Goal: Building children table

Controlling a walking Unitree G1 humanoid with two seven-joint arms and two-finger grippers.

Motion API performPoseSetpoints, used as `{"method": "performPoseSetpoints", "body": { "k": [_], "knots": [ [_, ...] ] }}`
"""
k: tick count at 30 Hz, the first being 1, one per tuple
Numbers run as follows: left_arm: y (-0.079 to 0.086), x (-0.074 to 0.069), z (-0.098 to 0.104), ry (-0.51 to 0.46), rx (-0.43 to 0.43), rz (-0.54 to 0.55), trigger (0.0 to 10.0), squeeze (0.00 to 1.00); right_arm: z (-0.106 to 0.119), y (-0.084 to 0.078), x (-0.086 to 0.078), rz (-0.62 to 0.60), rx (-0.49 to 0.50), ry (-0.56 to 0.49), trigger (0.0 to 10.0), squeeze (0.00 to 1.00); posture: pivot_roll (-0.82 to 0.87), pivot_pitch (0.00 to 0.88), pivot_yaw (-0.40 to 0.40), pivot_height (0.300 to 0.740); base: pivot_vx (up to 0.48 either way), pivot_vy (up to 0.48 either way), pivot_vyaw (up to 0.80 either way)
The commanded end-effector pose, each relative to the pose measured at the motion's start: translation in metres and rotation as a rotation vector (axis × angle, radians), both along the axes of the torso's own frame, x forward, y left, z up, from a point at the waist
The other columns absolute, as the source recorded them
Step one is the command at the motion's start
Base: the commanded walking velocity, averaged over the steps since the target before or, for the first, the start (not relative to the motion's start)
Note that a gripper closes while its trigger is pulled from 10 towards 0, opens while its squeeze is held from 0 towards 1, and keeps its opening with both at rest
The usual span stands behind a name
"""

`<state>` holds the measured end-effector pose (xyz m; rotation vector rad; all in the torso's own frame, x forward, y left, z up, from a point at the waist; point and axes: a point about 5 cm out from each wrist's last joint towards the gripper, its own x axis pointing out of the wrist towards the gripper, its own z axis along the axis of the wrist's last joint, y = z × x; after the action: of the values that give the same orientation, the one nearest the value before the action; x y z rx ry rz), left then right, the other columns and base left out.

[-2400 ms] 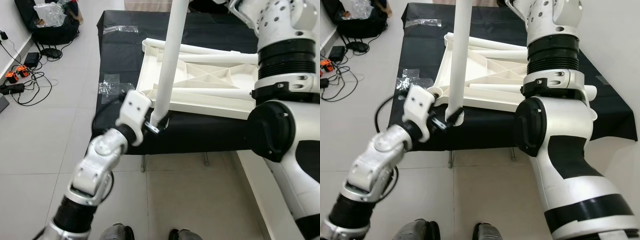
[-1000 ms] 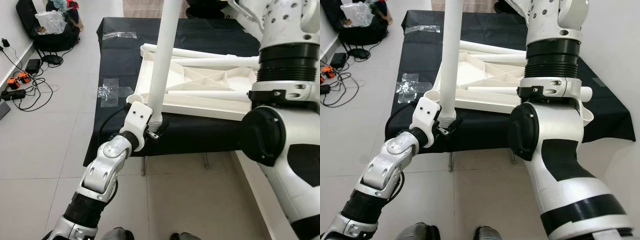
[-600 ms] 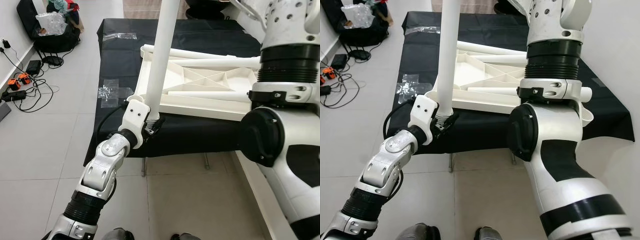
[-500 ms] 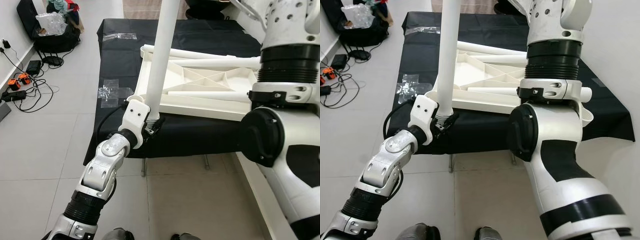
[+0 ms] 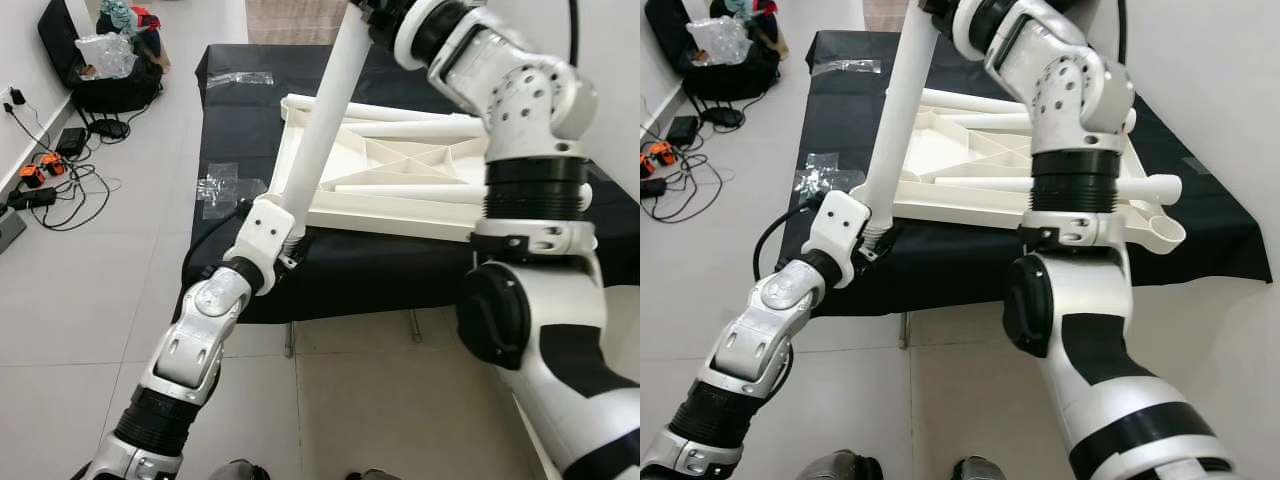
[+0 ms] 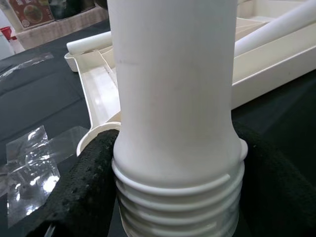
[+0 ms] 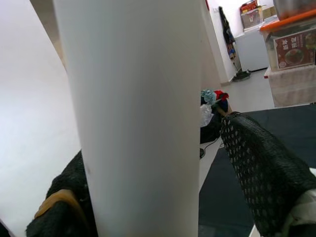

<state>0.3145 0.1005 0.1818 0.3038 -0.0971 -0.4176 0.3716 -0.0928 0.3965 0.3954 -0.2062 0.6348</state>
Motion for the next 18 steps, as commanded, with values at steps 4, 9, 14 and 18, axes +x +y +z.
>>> {"method": "performPoseSetpoints", "body": {
  "k": [4, 9, 14, 18],
  "knots": [
    [-0.002, 0.002, 0.013, -0.064, 0.011, -0.018, 10.0, 0.00, -0.010, 0.004, -0.001, -0.019, 0.013, -0.001, 10.0, 0.00, -0.02, 0.021, -0.049, 0.740, 0.000, 0.000, 0.00],
    [-0.003, 0.007, 0.021, -0.088, 0.025, -0.014, 10.0, 0.00, -0.037, 0.008, -0.007, -0.069, 0.033, -0.034, 10.0, 0.00, -0.01, 0.022, -0.041, 0.740, 0.000, 0.000, 0.00],
    [-0.002, 0.006, 0.022, -0.092, 0.031, -0.016, 10.0, 0.00, -0.056, 0.013, -0.014, -0.043, 0.065, -0.021, 10.0, 0.00, -0.01, 0.023, -0.039, 0.740, 0.000, 0.000, 0.00],
    [-0.001, 0.006, 0.022, -0.093, 0.036, -0.016, 10.0, 0.00, -0.075, 0.018, -0.017, -0.029, 0.046, 0.003, 10.0, 0.00, -0.01, 0.024, -0.037, 0.740, 0.000, 0.000, 0.00]
  ]
}}
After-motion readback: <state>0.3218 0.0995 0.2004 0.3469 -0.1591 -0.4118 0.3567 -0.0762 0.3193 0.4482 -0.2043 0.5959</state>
